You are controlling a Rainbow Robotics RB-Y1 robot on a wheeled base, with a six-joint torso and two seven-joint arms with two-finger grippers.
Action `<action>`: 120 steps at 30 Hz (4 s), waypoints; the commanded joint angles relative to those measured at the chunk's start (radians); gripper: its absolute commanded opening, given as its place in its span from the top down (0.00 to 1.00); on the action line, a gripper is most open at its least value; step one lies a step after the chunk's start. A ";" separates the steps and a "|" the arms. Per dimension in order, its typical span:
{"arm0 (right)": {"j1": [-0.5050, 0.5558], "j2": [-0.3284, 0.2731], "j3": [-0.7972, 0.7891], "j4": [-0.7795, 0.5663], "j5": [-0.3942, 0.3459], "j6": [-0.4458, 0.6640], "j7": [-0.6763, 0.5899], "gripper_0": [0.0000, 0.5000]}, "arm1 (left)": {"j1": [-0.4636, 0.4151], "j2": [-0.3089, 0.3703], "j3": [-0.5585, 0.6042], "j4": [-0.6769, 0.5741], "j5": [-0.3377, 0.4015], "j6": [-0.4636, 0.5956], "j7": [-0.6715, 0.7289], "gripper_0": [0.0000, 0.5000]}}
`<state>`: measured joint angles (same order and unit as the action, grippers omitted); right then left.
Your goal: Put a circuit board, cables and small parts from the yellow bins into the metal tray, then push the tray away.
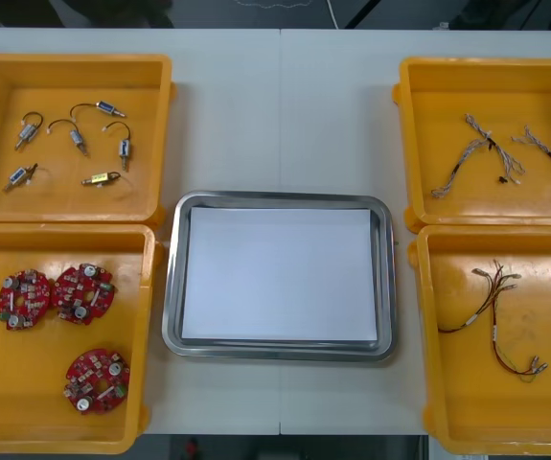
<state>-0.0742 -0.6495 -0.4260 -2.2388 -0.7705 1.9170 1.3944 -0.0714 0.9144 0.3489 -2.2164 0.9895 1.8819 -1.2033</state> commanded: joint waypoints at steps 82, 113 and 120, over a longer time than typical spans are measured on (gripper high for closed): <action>0.017 -0.038 -0.014 -0.007 -0.007 0.003 -0.035 0.00 | 0.012 0.024 0.029 -0.023 0.006 -0.009 -0.039 0.00; 0.073 -0.019 -0.059 -0.015 -0.012 0.003 -0.025 0.00 | 0.028 0.011 0.004 -0.005 0.031 -0.012 -0.139 0.00; 0.169 -0.042 -0.071 -0.015 -0.020 0.003 -0.009 0.00 | 0.094 0.058 -0.001 0.004 0.052 -0.129 -0.259 0.00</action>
<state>0.0305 -0.6502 -0.4631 -2.2388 -0.7793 1.9170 1.3946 -0.0351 0.9131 0.3483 -2.2149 1.0218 1.8057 -1.2813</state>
